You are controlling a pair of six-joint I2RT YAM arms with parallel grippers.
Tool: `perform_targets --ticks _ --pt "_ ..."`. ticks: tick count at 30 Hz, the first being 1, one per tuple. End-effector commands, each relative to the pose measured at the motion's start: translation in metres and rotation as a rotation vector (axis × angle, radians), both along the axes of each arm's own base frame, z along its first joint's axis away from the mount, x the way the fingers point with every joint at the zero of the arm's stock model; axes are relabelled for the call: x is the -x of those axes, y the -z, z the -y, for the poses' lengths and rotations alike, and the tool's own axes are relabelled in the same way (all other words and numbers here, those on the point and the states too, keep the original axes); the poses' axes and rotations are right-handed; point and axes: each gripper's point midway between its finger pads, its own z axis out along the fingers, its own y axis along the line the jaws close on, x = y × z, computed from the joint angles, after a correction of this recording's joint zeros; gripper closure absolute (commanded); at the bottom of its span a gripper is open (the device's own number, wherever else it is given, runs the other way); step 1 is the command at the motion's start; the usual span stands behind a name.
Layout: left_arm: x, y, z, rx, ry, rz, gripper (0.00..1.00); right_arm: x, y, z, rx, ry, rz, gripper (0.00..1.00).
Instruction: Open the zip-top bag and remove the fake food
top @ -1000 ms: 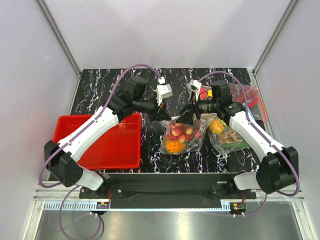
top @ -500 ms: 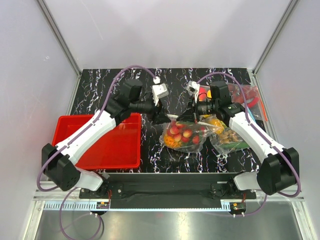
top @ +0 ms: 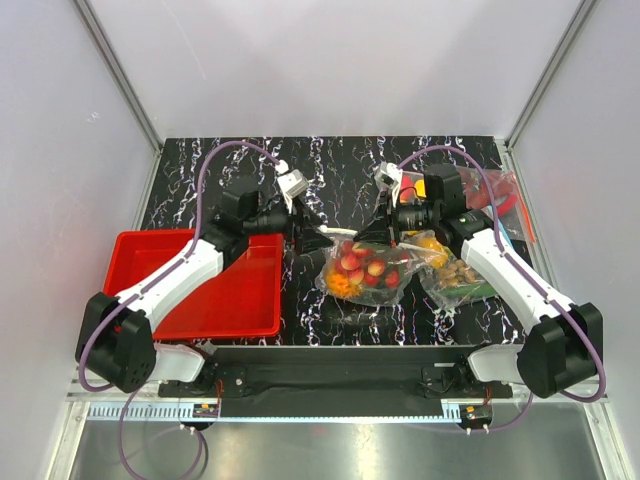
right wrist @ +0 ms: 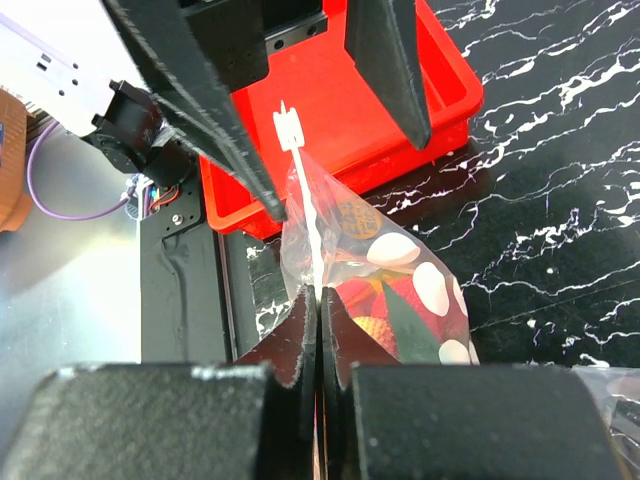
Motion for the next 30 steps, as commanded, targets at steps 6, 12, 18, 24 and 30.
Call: perform_targets --ticks 6,12,18,24,30 --pt "0.015 -0.036 0.013 0.169 0.116 0.085 0.37 -0.001 -0.022 -0.006 -0.052 -0.021 0.074 1.0" --pt "0.021 -0.023 0.013 0.16 0.126 0.055 0.36 -0.005 -0.029 -0.004 -0.059 0.012 0.096 1.0" --pt "0.019 -0.018 0.014 0.152 0.129 0.035 0.28 -0.008 -0.031 -0.005 -0.067 0.019 0.104 1.0" --pt "0.018 -0.016 0.015 0.153 0.128 0.036 0.6 -0.008 -0.029 -0.005 -0.062 0.024 0.099 1.0" --pt "0.024 -0.009 0.016 0.134 0.141 0.023 0.98 -0.01 -0.034 -0.003 -0.061 0.045 0.115 1.0"
